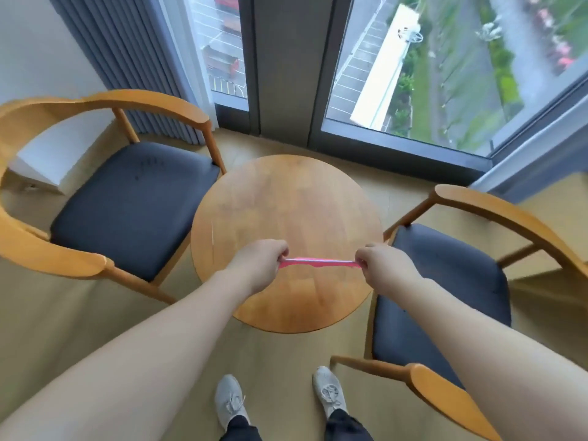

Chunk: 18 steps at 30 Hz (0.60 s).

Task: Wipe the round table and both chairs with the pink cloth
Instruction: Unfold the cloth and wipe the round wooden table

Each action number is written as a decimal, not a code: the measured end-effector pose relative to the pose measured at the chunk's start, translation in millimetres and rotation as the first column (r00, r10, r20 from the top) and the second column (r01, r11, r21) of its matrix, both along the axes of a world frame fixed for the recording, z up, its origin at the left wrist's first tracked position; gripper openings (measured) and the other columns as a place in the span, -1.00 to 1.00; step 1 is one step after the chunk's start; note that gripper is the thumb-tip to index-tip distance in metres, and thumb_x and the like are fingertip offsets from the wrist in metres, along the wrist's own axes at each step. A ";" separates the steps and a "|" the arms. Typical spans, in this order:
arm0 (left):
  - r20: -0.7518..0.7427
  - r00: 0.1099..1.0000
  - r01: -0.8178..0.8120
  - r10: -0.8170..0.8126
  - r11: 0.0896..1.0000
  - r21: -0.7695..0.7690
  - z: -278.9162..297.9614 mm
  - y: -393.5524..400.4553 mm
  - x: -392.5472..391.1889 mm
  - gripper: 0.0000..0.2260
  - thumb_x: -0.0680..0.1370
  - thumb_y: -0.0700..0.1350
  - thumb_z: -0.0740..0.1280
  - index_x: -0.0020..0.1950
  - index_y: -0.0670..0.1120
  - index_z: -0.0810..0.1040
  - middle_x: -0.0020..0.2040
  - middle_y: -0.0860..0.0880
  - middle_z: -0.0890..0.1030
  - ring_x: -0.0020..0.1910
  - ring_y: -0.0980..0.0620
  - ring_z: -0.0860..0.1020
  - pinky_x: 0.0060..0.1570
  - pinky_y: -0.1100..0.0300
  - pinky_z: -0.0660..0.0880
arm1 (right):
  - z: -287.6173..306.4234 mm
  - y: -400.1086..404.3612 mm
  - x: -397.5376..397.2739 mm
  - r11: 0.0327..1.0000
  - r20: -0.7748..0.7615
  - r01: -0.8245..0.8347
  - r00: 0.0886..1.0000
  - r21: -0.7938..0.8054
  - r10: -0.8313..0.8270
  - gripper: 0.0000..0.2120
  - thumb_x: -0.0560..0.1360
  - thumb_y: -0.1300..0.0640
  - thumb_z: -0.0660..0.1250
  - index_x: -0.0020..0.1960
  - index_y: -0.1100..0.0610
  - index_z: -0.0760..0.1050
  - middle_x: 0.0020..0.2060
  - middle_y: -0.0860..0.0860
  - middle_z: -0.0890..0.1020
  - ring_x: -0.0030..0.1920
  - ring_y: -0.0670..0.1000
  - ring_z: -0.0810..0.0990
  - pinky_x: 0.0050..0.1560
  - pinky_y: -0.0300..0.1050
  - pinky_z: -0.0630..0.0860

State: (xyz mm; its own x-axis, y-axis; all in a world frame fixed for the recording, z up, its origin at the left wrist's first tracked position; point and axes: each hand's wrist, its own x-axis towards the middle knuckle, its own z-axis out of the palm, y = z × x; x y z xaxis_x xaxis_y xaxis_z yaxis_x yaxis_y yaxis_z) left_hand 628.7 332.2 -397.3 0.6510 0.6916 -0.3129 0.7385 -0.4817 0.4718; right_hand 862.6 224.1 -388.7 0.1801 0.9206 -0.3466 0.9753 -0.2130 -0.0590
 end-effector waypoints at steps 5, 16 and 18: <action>-0.032 0.993 0.110 -0.114 0.988 -0.110 -27.2 4.0 -15.2 -0.81 0.58 -0.21 0.17 0.11 -0.05 0.51 0.06 -0.05 0.59 -0.02 -0.10 0.53 -0.01 -0.01 0.51 | -31.0 -14.7 -22.2 0.986 0.013 0.041 0.999 -0.159 -0.039 -0.80 0.50 0.26 0.19 -0.02 0.02 0.52 -0.15 -0.05 0.48 -0.17 0.01 0.48 -0.28 -0.14 0.40; -0.124 0.990 0.077 -0.073 0.997 0.025 -138.5 42.2 -5.1 -0.73 0.57 -0.19 0.17 0.24 -0.02 0.47 0.20 -0.02 0.50 0.14 -0.08 0.49 -0.06 0.03 0.47 | -161.9 15.6 -28.8 0.969 -0.066 0.210 0.973 -0.126 -0.220 -0.64 0.52 0.25 0.14 0.28 0.11 0.45 0.16 0.09 0.47 0.08 0.13 0.50 -0.06 -0.01 0.51; -0.148 0.987 0.076 -0.069 0.996 0.047 -157.6 38.8 -10.3 -0.72 0.57 -0.19 0.16 0.25 -0.03 0.46 0.21 -0.02 0.49 0.17 -0.06 0.47 -0.04 0.02 0.48 | -186.3 8.8 -45.7 0.973 -0.122 0.191 0.971 -0.131 -0.207 -0.62 0.54 0.20 0.14 0.35 0.13 0.40 0.25 0.12 0.44 0.16 0.16 0.48 0.00 0.00 0.50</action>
State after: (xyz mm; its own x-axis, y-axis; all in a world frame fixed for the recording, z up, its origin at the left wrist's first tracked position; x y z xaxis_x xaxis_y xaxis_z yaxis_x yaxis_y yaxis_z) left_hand 618.5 371.0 -555.0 0.6500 0.6621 -0.3731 0.7598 -0.5577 0.3340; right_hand 816.9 232.9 -575.0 0.2995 0.8223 -0.4839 0.8975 -0.4149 -0.1495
